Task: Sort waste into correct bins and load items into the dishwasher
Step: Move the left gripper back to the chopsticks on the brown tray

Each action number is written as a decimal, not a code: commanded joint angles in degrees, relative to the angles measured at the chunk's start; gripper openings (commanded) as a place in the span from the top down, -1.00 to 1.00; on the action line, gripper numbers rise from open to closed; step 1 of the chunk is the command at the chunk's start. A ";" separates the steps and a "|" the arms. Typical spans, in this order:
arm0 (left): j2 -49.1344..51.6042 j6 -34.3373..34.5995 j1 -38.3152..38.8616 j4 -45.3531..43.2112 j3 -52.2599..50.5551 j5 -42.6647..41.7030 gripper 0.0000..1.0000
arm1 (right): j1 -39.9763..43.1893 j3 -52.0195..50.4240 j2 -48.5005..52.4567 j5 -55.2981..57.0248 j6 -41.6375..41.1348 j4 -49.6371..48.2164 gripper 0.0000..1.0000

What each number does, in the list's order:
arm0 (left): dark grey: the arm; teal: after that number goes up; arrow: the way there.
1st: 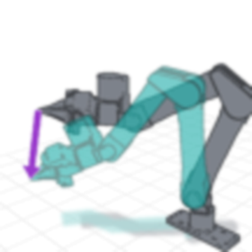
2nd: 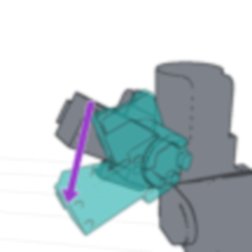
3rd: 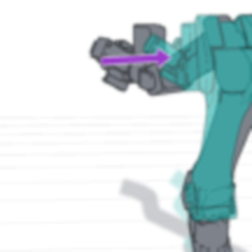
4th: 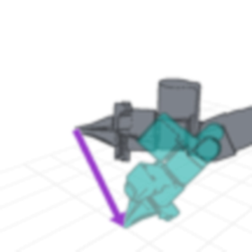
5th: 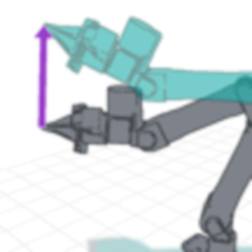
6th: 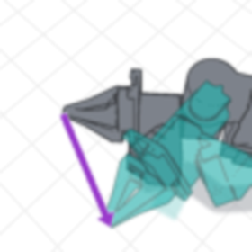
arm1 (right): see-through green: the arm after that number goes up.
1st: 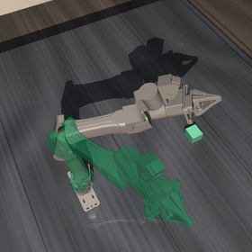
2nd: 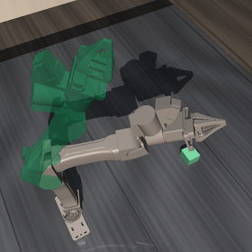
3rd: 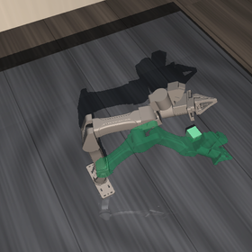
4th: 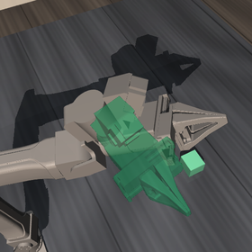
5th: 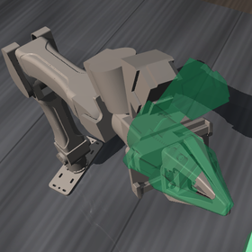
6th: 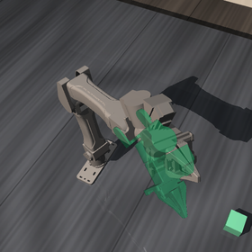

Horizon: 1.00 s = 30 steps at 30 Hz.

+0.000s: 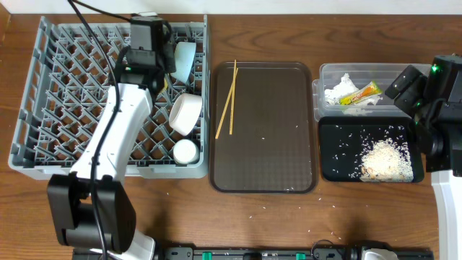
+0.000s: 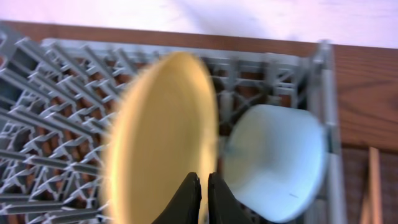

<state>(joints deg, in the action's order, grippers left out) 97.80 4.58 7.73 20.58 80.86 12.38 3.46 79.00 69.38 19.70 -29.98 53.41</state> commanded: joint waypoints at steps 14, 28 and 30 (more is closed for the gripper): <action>1.60 2.05 22.77 5.99 0.24 -0.63 0.41 | 0.22 -0.15 0.13 0.35 -0.85 0.22 -0.99; 17.20 14.71 22.84 3.69 0.24 0.28 0.00 | 0.22 -0.15 0.13 0.35 -0.85 0.22 -0.98; 18.32 16.83 22.84 3.34 0.24 0.22 0.00 | 0.22 -0.15 0.13 0.35 -0.85 0.22 -0.99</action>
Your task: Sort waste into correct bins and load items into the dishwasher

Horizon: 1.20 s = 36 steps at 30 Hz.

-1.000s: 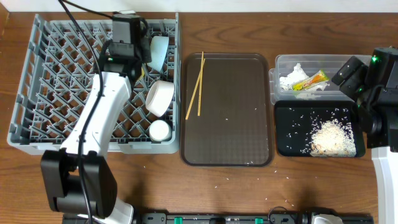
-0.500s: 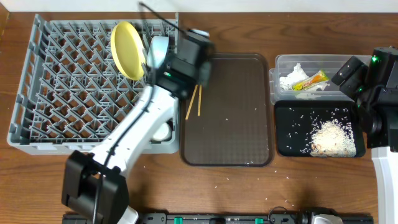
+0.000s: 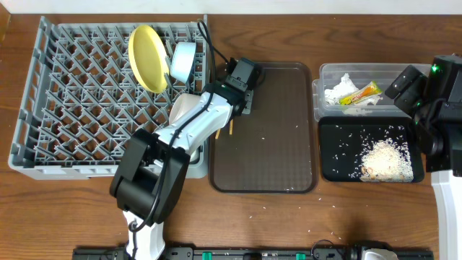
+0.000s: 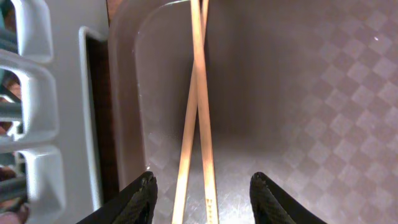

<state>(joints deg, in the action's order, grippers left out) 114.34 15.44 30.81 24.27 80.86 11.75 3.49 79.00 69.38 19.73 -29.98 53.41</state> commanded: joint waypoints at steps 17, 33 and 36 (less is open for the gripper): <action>5.29 12.79 -0.35 0.79 0.24 -9.73 0.10 | 0.20 -0.15 0.13 0.33 -0.85 0.22 -0.99; 3.82 15.28 -0.17 4.11 0.28 -17.20 0.85 | 0.20 -0.15 0.13 0.33 -0.85 0.22 -0.98; 2.49 15.30 -0.02 6.16 0.52 -17.55 0.85 | 0.20 -0.15 0.13 0.33 -0.85 0.22 -0.98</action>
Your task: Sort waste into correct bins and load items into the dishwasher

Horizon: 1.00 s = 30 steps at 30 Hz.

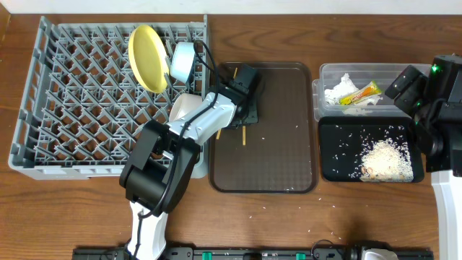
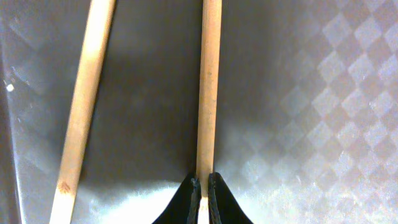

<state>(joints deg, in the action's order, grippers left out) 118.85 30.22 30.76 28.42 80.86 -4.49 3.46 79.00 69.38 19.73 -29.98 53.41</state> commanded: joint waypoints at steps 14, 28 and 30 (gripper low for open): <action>-5.92 0.50 0.11 9.31 3.76 -0.83 0.52 | 0.22 -0.15 0.13 0.33 -0.85 0.22 -0.99; 2.16 0.55 0.35 3.82 3.72 5.44 0.19 | 0.22 -0.15 0.13 0.33 -0.85 0.22 -0.99; 2.16 0.55 0.35 3.63 3.72 5.46 0.19 | 0.22 -0.15 0.13 0.33 -0.85 0.22 -0.99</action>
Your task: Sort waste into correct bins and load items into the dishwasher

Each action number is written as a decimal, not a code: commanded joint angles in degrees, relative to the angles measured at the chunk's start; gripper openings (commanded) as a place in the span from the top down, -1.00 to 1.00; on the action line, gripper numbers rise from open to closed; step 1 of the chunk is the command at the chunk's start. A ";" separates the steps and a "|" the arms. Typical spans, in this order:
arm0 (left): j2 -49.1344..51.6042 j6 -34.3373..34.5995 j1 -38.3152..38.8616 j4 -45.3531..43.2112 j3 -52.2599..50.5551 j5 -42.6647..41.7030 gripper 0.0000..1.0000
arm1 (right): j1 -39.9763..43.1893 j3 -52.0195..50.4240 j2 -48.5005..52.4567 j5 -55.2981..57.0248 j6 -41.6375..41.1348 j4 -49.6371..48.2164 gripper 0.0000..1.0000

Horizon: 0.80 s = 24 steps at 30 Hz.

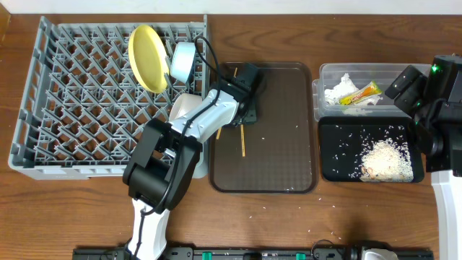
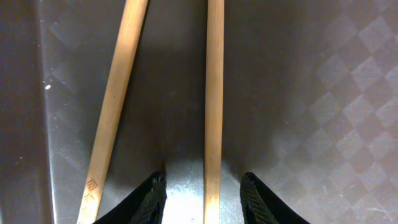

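Two wooden chopsticks lie on the brown tray [image 1: 281,144]. In the left wrist view the right chopstick [image 2: 214,93] runs between the open fingers [image 2: 152,199] of my left gripper [image 2: 202,199]. The left chopstick [image 2: 118,106] lies outside them. From overhead, my left gripper [image 1: 245,97] sits low over the tray's left part, and one chopstick end [image 1: 244,141] sticks out below it. A yellow plate [image 1: 146,49] stands in the grey dish rack [image 1: 72,108]. My right gripper [image 1: 406,83] hangs by the bins; its jaws cannot be made out.
A pale blue cup [image 1: 182,61] and a white bowl [image 1: 184,108] sit in the rack's right side. At the right are a clear bin [image 1: 357,90] holding wrappers and a black tray [image 1: 375,155] holding rice. Rice grains dot the table.
My left gripper was shut on the right chopstick and is now open with that chopstick lying on the tray between its fingers. The stick reaches a little nearer the front of the tray. The right arm is unchanged.
My left gripper first held the yellow plate over the rack. Then the plate stood in the rack and the gripper was open over the two chopsticks on the tray. It was then shut on one chopstick, and now it is open around it.
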<state>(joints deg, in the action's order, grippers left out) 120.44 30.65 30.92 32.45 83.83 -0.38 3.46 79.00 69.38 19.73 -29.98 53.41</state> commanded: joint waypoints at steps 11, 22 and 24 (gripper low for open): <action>3.34 0.09 0.42 -2.58 0.74 1.27 0.85 | 0.22 -0.15 0.13 0.35 -0.85 0.22 -0.98; -16.09 -7.48 0.50 0.98 0.76 1.11 0.85 | 0.22 -0.15 0.13 0.33 -0.85 0.22 -0.99; -21.11 -11.43 0.50 2.36 0.76 2.12 0.85 | 0.22 -0.15 0.13 0.33 -0.85 0.22 -0.99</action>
<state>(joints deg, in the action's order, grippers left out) 109.47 26.20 31.29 33.45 83.92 0.40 3.46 79.00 69.38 19.70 -29.98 53.45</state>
